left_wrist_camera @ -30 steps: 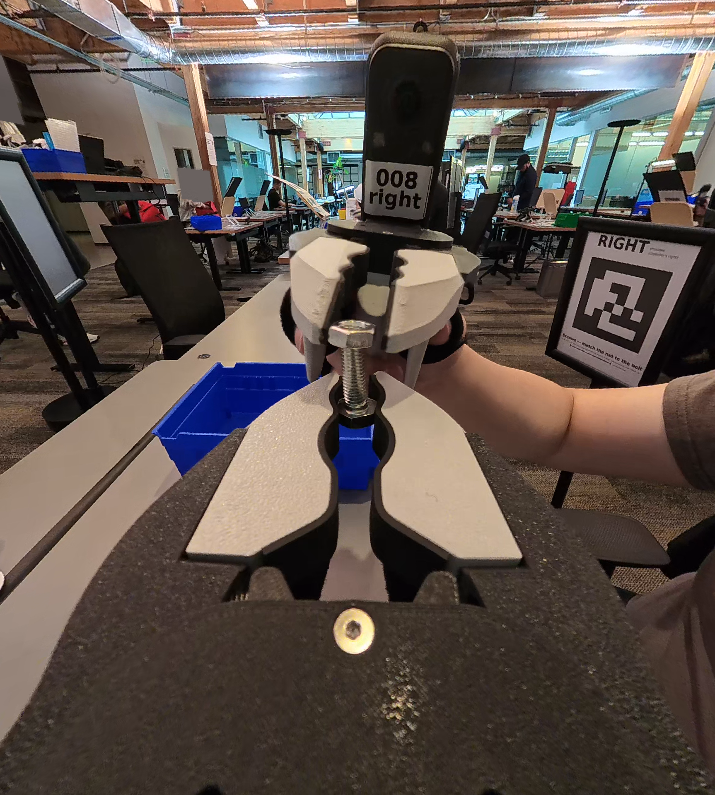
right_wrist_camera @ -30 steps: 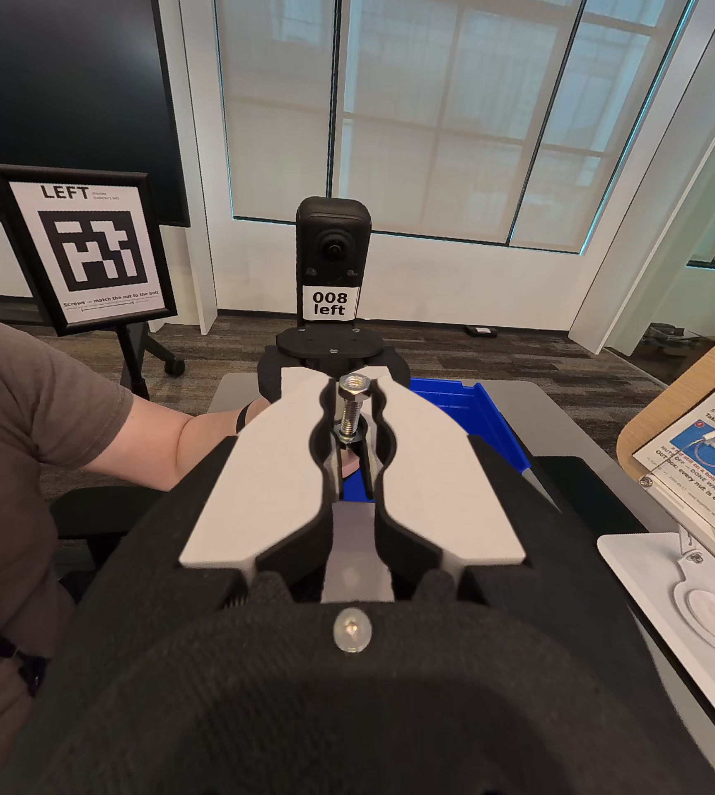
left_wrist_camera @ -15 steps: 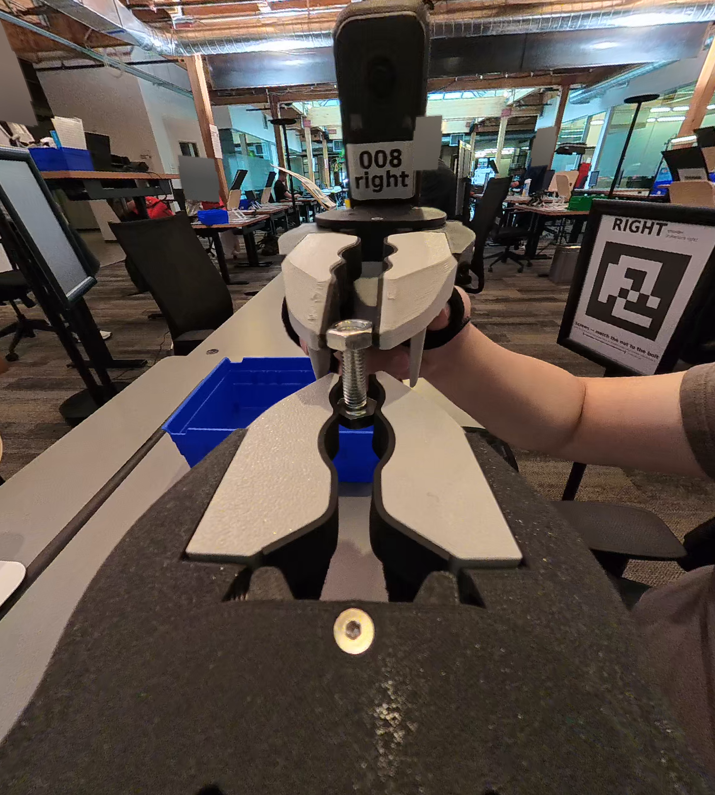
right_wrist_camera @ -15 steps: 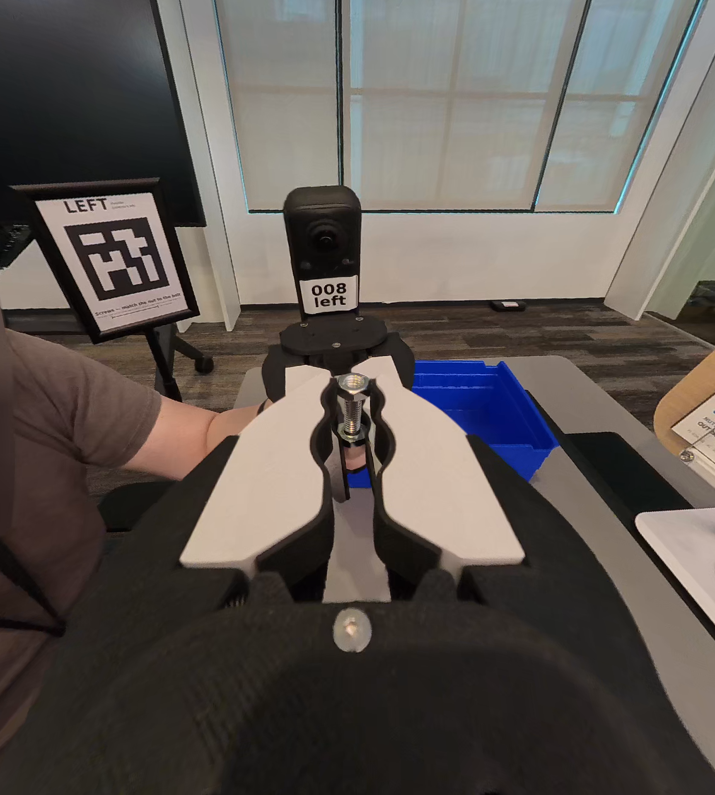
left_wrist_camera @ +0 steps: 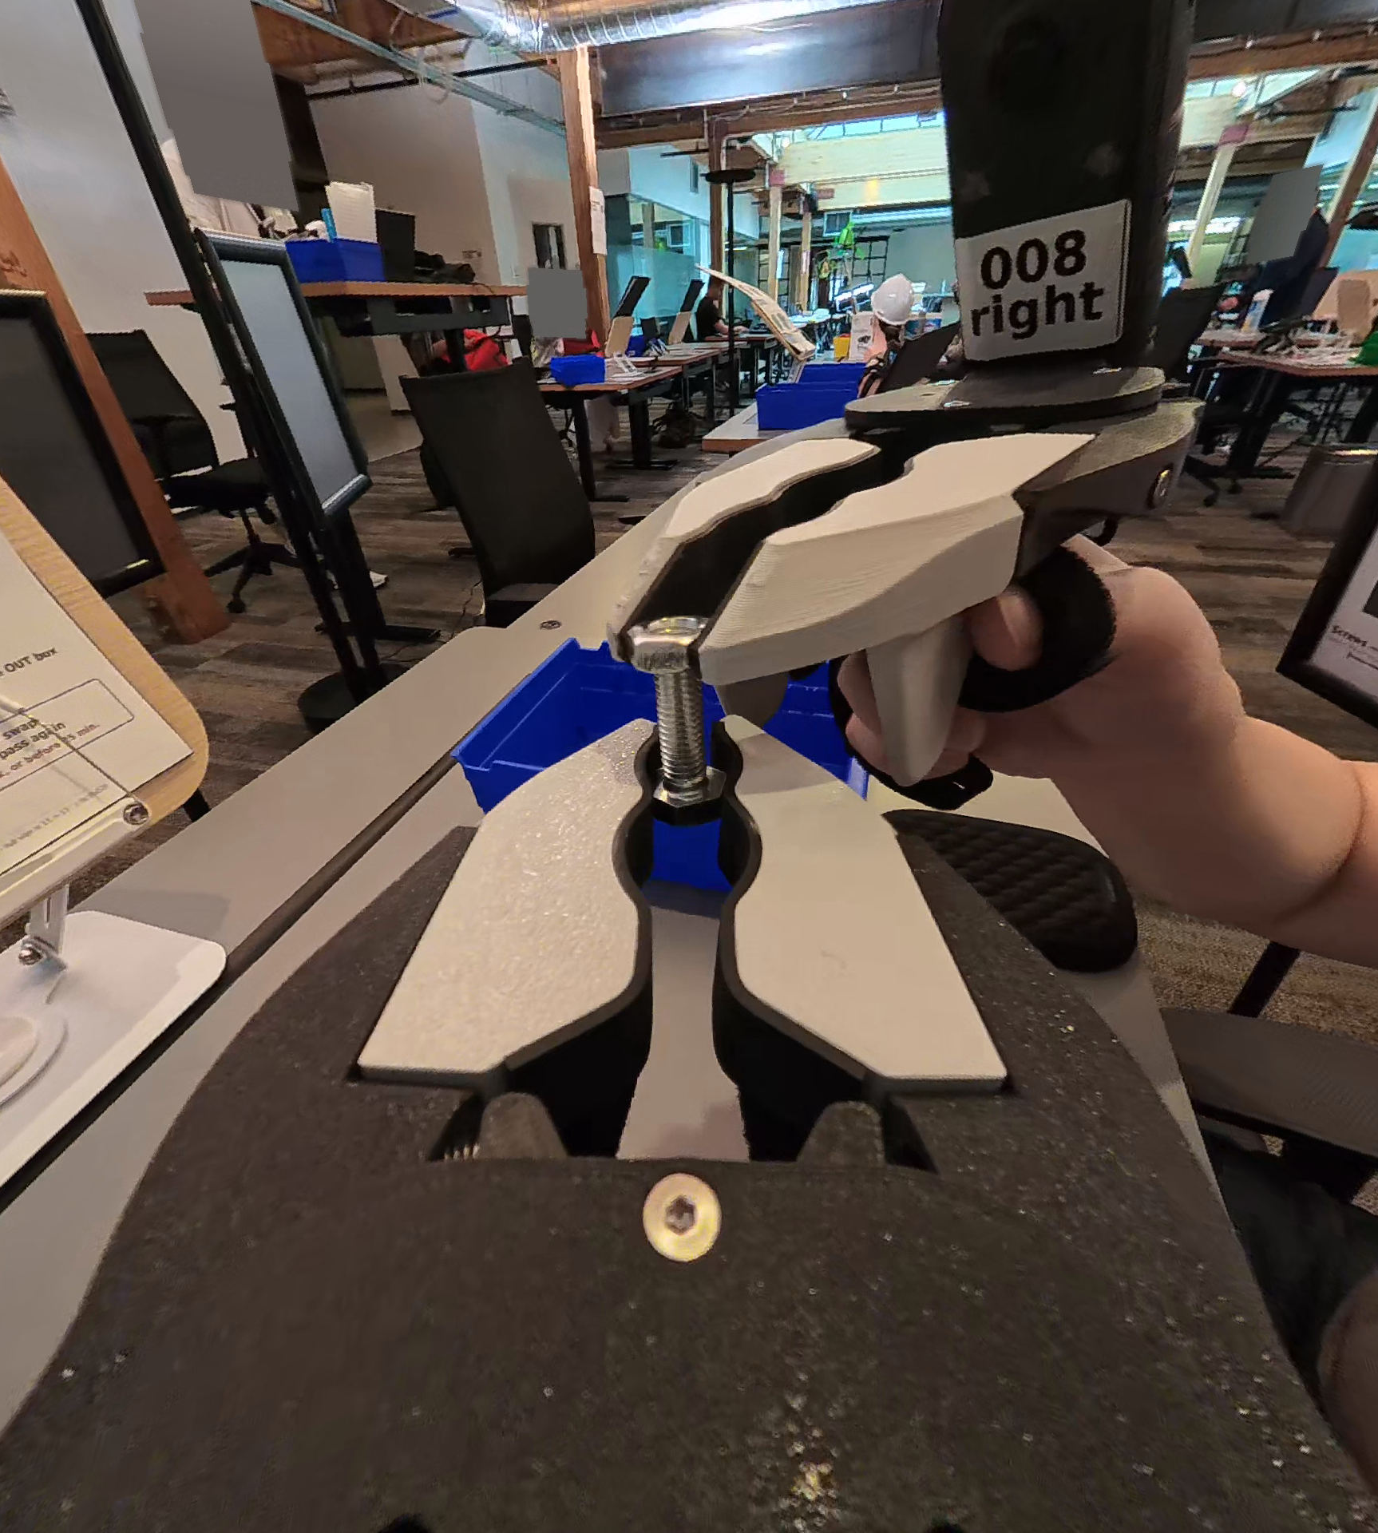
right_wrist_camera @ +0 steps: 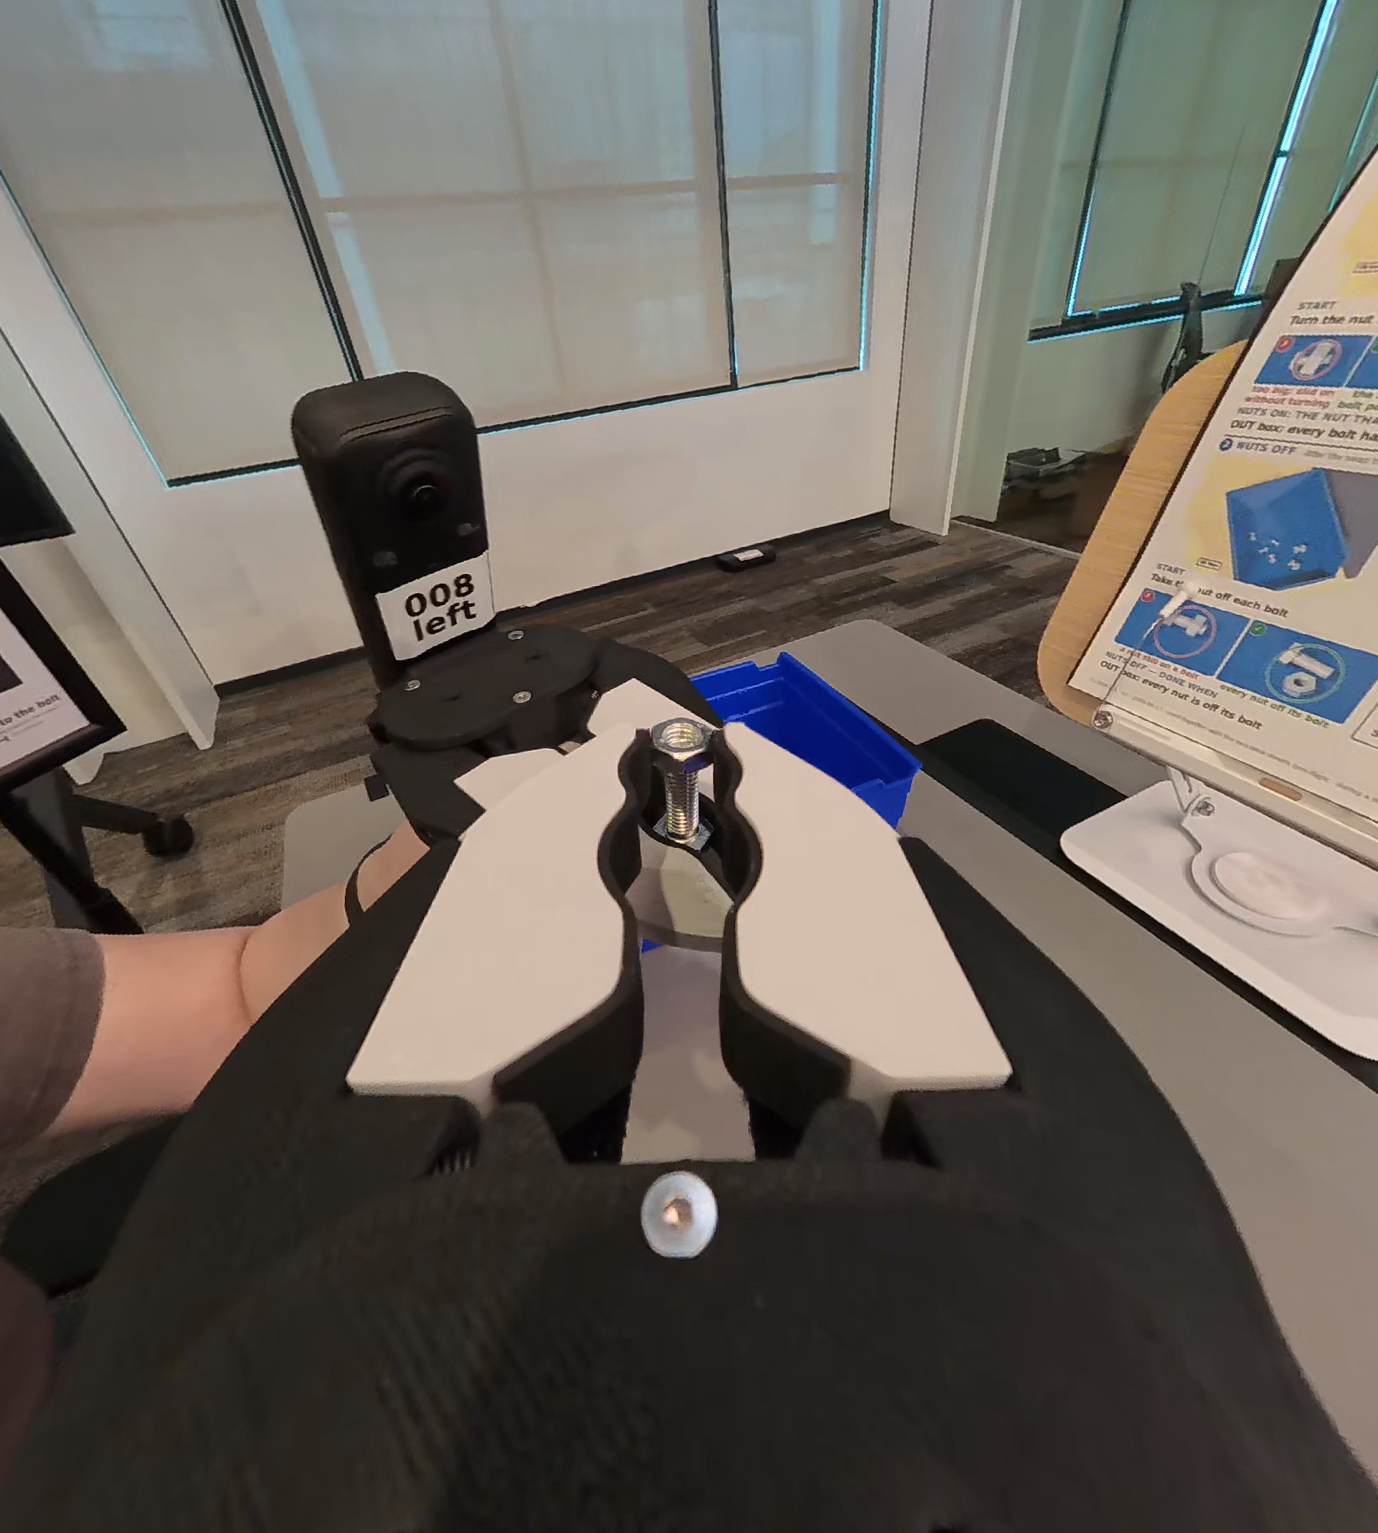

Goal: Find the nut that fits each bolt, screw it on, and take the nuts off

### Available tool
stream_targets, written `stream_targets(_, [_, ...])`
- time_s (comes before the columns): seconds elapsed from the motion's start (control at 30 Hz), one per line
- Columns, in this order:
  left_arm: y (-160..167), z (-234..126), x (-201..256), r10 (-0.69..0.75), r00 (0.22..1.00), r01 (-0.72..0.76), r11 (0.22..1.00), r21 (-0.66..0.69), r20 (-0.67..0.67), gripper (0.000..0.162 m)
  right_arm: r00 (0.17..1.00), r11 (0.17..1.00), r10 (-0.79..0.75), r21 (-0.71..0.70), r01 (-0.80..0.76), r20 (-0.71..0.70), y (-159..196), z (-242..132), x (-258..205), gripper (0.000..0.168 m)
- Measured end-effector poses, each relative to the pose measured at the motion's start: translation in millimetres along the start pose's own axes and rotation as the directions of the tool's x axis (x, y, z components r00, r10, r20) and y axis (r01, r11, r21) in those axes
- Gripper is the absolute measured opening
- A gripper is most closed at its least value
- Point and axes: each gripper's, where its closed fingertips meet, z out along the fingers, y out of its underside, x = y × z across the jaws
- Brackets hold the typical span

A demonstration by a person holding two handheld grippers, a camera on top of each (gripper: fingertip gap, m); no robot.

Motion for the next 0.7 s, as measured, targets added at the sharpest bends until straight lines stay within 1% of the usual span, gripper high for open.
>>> stream_targets(0.1, [-3,-1,5,-0.02,0.999,0.02,1.0,0.012,-0.041,0.01,1.0,1.0,-0.025,0.007,0.025,0.017,-2,-1,-3,0.016])
stream_targets(0.2, [-5,-2,13,-0.039,0.994,0.041,0.999,0.02,-0.103,0.01,0.998,0.998,-0.057,0.018,0.056,0.037,-7,-6,-5,0.036])
stream_targets(0.27, [-7,-3,18,-0.046,0.989,0.05,0.998,0.028,-0.141,0.01,0.993,0.996,-0.08,0.054,0.075,0.091,-16,-14,-10,0.036])
stream_targets(0.33, [-9,-4,27,-0.053,0.979,0.06,0.998,0.031,-0.199,0.01,0.973,0.994,-0.105,0.062,0.094,0.206,-21,-22,-18,0.035])
stream_targets(0.43, [-14,-7,44,-0.069,0.948,0.088,0.995,0.047,-0.312,0.01,0.914,0.993,-0.118,0.028,0.116,0.387,-14,-31,-27,0.03])
stream_targets(0.5, [-15,-8,52,-0.069,0.931,0.091,0.995,0.045,-0.357,0.01,0.89,0.994,-0.106,0.043,0.097,0.444,-14,-32,-28,0.028])
stream_targets(0.57, [-14,-7,56,-0.055,0.929,0.076,0.996,0.043,-0.366,0.01,0.866,0.998,-0.065,0.049,0.048,0.496,-15,-34,-32,0.026])
stream_targets(0.7, [-13,-6,60,-0.045,0.926,0.065,0.997,0.041,-0.376,0.01,0.847,0.999,-0.012,0.046,-0.014,0.531,-16,-34,-32,0.025])
